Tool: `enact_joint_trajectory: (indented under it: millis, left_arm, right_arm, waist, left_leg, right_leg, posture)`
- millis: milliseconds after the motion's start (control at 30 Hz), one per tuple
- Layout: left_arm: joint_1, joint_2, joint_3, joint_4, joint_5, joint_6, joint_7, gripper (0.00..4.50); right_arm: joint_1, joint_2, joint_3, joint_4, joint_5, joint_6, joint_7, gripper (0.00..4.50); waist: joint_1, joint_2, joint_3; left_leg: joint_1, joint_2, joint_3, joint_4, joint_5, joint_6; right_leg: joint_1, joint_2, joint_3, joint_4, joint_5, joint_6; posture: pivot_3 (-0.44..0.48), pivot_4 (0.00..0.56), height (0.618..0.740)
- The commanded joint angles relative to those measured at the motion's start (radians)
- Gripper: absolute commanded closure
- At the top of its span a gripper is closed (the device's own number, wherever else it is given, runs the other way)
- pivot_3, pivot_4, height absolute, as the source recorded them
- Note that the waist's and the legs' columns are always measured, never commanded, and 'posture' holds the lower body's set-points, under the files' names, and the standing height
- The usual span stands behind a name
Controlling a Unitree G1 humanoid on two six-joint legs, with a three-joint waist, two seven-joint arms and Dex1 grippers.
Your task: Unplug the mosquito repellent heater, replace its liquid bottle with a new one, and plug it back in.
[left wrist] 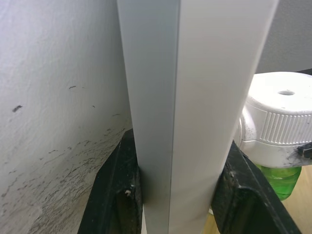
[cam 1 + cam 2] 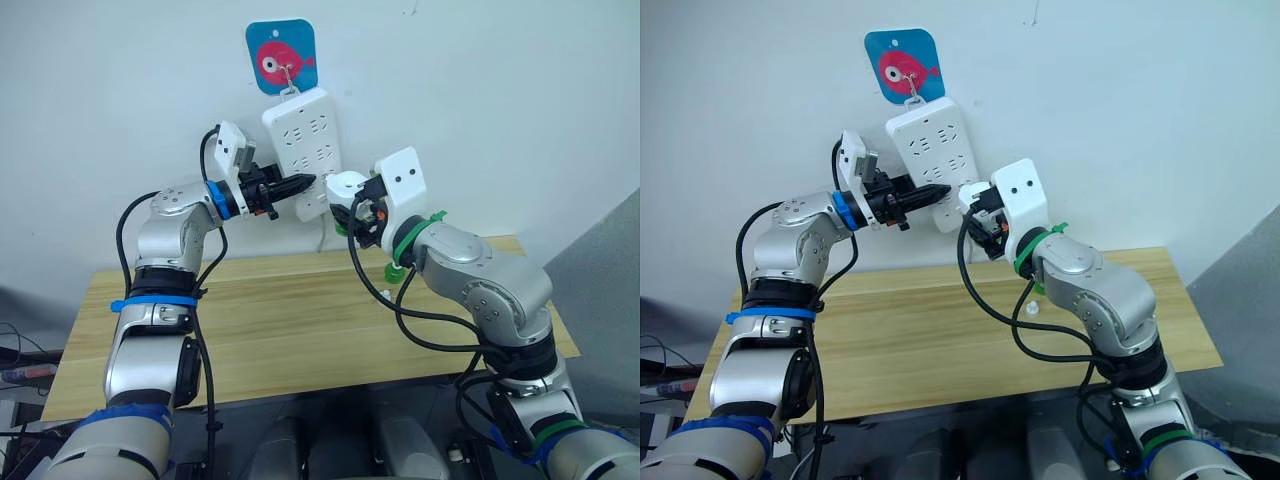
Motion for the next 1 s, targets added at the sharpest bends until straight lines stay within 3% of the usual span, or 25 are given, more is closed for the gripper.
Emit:
enact_joint_trajectory:
  millis: [33,667,1000]
  left_arm:
    - [0.017,-0.013,-0.033,-0.055,-0.001,0.008,-0.029,3.18]
    - [0.047,-0.031,-0.029,-0.141,-0.039,0.109,-0.039,3.18]
    - [0.068,-0.027,-0.024,-0.163,-0.027,0.114,-0.040,3.18]
  right_arm:
    - [-0.024,0.018,-0.018,-0.014,-0.039,-0.035,0.012,1.55]
    - [-0.026,0.157,0.043,0.142,-0.221,-0.161,0.057,1.55]
    - [-0.025,0.190,0.019,0.183,-0.213,-0.169,0.133,1.55]
  waist:
    - [-0.001,0.000,0.000]
    - [-0.022,-0.001,-0.005]
    - [-0.036,-0.002,-0.015]
  left_leg:
    - [0.000,0.000,0.000,0.000,0.000,0.000]
    - [0.001,0.000,0.000,0.001,0.000,0.000]
    - [0.004,0.000,-0.001,0.001,0.000,-0.001]
  right_leg:
    - [0.000,0.000,0.000,0.000,0.000,0.000]
    - [0.000,0.000,0.000,0.002,0.000,0.000]
    - [0.000,0.000,0.000,0.010,0.000,0.000]
  posture:
    - [-0.264,0.160,0.740]
    - [-0.265,0.158,0.740]
    - [-0.259,0.154,0.740]
